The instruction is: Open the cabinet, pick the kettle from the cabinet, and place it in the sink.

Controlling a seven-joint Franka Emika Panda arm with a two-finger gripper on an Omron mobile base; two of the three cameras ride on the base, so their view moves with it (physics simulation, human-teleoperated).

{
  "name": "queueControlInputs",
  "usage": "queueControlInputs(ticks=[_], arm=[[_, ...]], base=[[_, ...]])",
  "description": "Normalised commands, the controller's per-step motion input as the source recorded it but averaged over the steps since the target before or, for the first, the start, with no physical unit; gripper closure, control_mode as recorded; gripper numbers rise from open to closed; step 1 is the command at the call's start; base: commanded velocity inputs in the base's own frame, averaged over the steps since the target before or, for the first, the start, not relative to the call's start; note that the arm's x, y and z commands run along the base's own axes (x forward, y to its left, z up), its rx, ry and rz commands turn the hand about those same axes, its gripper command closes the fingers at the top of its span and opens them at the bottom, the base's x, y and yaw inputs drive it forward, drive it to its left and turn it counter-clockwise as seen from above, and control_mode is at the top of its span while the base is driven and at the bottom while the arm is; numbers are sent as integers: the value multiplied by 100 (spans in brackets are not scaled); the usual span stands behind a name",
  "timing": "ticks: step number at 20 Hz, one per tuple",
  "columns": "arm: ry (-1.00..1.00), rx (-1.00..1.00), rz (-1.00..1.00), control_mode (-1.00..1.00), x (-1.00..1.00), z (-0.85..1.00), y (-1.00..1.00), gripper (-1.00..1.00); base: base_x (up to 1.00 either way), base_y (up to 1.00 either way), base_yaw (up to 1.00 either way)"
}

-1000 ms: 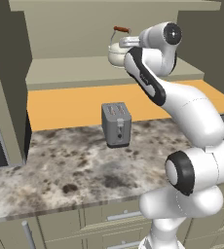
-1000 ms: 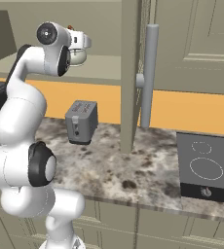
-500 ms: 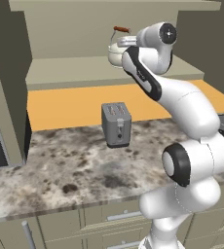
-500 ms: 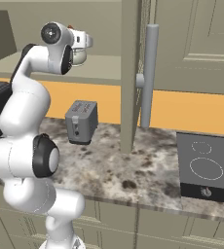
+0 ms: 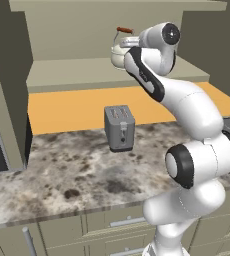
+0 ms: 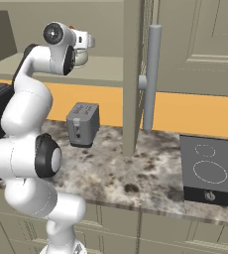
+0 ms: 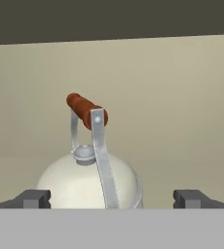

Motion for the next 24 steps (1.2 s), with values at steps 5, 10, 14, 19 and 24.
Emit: queueControlInputs(ticks=[5, 10, 14, 19, 24], arm=[[0, 0, 0, -100, 18, -1, 3, -100], [0, 0, 0, -100, 20, -3, 4, -100], [0, 0, 0, -100, 21, -2, 4, -100], [0, 0, 0, -100, 20, -2, 3, -100], [0, 0, 0, -100, 21, 0, 4, -100]], base=[[0, 0, 0], [0, 0, 0], [0, 0, 0], [0, 0, 0], [0, 0, 0]])
